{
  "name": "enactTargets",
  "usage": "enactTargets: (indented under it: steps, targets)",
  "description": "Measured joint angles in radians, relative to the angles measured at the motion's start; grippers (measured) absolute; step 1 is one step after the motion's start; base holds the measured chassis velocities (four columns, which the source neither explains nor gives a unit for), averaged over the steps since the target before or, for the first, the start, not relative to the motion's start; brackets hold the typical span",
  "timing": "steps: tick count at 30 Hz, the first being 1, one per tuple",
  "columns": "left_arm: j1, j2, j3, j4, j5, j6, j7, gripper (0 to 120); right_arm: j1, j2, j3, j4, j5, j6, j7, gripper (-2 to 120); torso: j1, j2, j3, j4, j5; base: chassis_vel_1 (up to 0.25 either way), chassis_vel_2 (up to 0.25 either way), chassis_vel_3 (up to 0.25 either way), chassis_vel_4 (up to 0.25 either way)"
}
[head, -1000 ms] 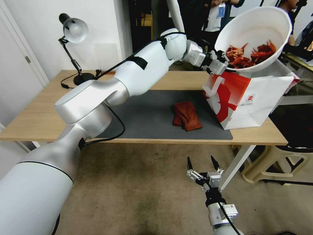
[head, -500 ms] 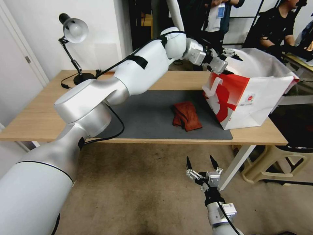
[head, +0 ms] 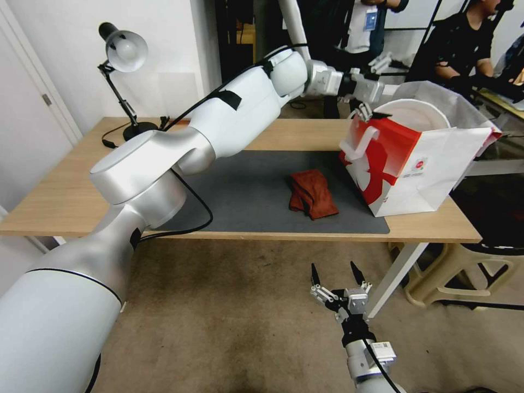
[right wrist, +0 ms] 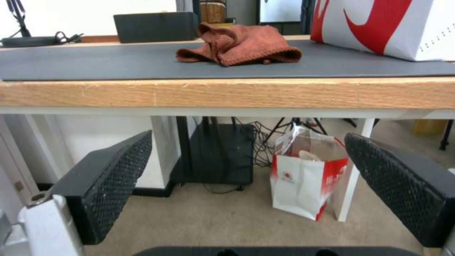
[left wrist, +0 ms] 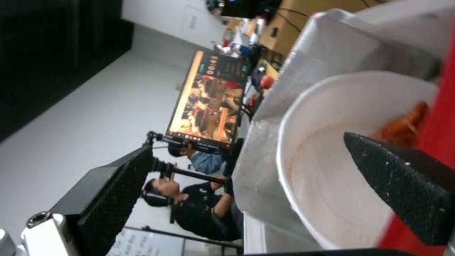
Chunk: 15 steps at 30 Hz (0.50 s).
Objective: Sweep shrimp from table into container with towel, then put container into takeout bag.
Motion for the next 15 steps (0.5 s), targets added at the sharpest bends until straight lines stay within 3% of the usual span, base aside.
enactTargets:
  steps: [1,3,4,7,8,9,11,12,14,15]
  targets:
    - [0.000,0.000,0.009,0.000,-0.035,0.013,-0.004,100,0.001,0.000,0.000,0.000,-0.001,0.000,0.000,100,0.000,0.000,0.000,0.0002,0.0000,0.000,0.000,0.000,0.000]
    - [0.011,0.000,0.115,-0.063,-0.279,0.119,-0.098,100,0.005,0.001,-0.002,0.000,-0.001,0.000,0.000,100,0.000,0.000,0.000,-0.0001,0.0000,0.000,0.000,0.000,0.000]
    - [0.011,0.000,0.115,-0.063,-0.279,0.119,-0.098,100,0.005,0.001,-0.002,0.000,-0.001,0.000,0.000,100,0.000,0.000,0.000,-0.0001,0.0000,0.000,0.000,0.000,0.000]
    - [0.035,0.000,0.190,-0.151,-0.460,0.239,-0.263,100,0.005,0.001,-0.002,-0.001,-0.001,0.000,0.000,100,0.000,0.000,0.000,-0.0005,0.0002,0.000,0.000,0.000,0.000]
    - [0.035,0.000,0.190,-0.151,-0.460,0.239,-0.263,100,0.005,0.001,-0.002,-0.001,-0.001,0.000,0.000,100,0.000,0.000,0.000,-0.0005,0.0002,0.000,0.000,0.000,0.000]
    - [0.046,0.001,0.213,-0.204,-0.546,0.312,-0.377,100,0.004,0.000,-0.002,-0.001,-0.001,0.000,0.001,100,0.000,0.000,0.000,-0.0003,0.0001,0.000,0.000,0.000,0.000]
    - [0.062,0.019,0.223,-0.284,-0.648,0.406,-0.515,100,0.001,-0.002,-0.002,0.001,-0.001,0.000,0.001,100,0.000,0.000,0.000,-0.0007,0.0002,0.000,0.000,0.000,0.000]
    - [0.062,0.019,0.223,-0.284,-0.648,0.406,-0.515,100,0.001,-0.002,-0.002,0.001,-0.001,0.000,0.001,100,0.000,0.000,0.000,-0.0007,0.0002,0.000,0.000,0.000,0.000]
    - [0.083,0.055,0.215,-0.373,-0.748,0.497,-0.653,100,-0.004,-0.005,0.000,0.004,-0.001,0.002,0.001,100,0.000,0.000,0.000,0.0000,0.0001,0.000,0.000,0.000,0.000]
    - [0.089,0.062,0.209,-0.395,-0.772,0.517,-0.688,100,-0.005,-0.006,0.000,0.004,-0.001,0.002,0.001,100,0.000,0.000,0.000,0.0001,0.0000,0.000,0.000,0.000,0.000]
